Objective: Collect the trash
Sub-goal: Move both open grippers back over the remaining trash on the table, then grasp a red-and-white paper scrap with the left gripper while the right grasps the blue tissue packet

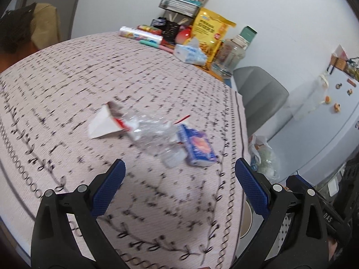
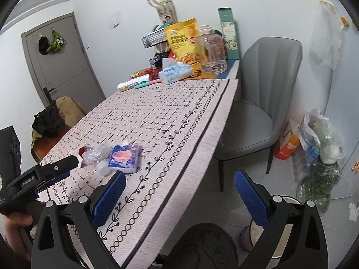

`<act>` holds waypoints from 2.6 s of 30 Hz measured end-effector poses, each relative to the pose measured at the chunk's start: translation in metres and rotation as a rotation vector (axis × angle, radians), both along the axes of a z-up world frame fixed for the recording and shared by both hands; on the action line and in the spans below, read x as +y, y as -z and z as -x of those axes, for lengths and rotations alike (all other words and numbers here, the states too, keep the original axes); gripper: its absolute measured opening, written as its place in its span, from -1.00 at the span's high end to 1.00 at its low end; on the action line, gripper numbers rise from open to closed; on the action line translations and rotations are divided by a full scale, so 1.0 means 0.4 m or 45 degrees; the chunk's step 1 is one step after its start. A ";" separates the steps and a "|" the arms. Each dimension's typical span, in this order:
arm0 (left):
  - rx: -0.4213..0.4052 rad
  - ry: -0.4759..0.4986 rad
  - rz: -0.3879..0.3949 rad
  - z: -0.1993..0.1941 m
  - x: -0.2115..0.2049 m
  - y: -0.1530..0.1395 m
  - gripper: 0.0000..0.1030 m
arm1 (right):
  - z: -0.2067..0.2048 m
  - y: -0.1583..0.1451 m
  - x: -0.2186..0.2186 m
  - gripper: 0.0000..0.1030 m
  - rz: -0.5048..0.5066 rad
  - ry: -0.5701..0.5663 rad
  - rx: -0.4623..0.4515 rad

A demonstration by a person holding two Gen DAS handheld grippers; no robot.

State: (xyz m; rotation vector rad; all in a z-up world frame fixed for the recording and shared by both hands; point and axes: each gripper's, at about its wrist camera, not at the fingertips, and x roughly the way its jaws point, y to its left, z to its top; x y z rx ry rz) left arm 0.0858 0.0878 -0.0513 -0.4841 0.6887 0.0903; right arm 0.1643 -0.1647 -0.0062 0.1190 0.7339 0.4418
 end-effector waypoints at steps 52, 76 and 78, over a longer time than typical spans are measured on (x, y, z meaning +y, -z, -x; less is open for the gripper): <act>0.072 -0.268 0.166 -0.099 0.268 0.103 0.13 | -0.036 0.071 0.123 -0.81 -0.011 -0.146 0.088; 0.007 -0.292 0.121 0.051 0.315 0.025 0.96 | -0.124 0.134 0.357 -0.74 0.124 -0.303 0.145; 0.001 -0.292 0.120 0.056 0.315 0.020 0.96 | -0.130 0.140 0.371 -0.66 0.143 -0.306 0.152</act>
